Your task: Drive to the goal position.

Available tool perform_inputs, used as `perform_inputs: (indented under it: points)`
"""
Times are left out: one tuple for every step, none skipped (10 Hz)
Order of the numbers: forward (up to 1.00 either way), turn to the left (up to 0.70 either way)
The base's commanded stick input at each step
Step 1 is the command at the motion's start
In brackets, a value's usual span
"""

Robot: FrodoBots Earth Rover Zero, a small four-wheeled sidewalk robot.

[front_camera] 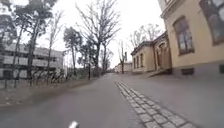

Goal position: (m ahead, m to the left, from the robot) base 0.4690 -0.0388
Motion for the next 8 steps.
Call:
perform_inputs:
  points:
    - [1.00,0.01]
    - [1.00,0.01]
    - [1.00,0.01]
    - [1.00,0.01]
    - [1.00,0.01]
    - [1.00,0.01]
    - [1.00,0.01]
    - [1.00,0.01]
